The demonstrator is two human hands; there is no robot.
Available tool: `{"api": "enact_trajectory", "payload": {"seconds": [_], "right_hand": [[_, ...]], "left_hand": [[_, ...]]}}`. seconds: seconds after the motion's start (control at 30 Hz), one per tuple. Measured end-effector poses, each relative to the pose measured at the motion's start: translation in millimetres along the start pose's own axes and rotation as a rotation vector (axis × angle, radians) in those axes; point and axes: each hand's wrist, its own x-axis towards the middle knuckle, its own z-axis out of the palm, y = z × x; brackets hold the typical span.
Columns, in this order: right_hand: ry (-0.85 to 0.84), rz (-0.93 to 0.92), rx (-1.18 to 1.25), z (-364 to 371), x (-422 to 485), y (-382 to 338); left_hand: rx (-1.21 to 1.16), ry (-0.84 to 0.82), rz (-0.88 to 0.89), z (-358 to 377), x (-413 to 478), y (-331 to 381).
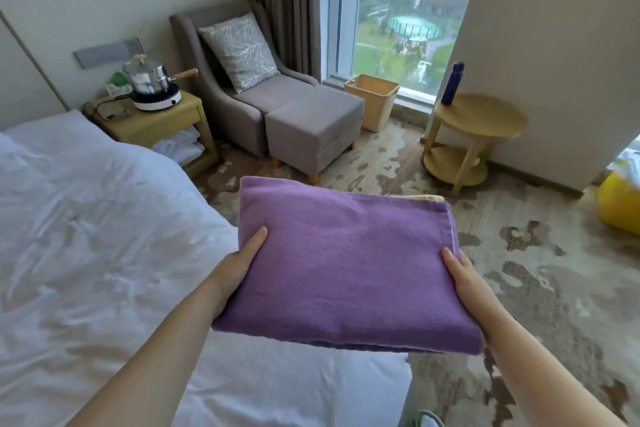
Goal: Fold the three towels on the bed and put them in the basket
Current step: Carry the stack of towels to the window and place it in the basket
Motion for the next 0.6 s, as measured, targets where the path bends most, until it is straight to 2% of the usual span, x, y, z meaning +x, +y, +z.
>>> {"api": "enact_trajectory", "payload": {"seconds": [0.17, 0.33, 0.6], "right_hand": [[-0.017, 0.02, 0.079, -72, 51, -1], [-0.009, 0.024, 0.069, -159, 142, 0], [0.018, 0.045, 0.047, -263, 268, -41]], "left_hand": [[0.043, -0.007, -0.001, 76, 33, 48], [0.032, -0.071, -0.037, 160, 89, 99], [-0.028, -0.036, -0.033, 275, 162, 194]]}}
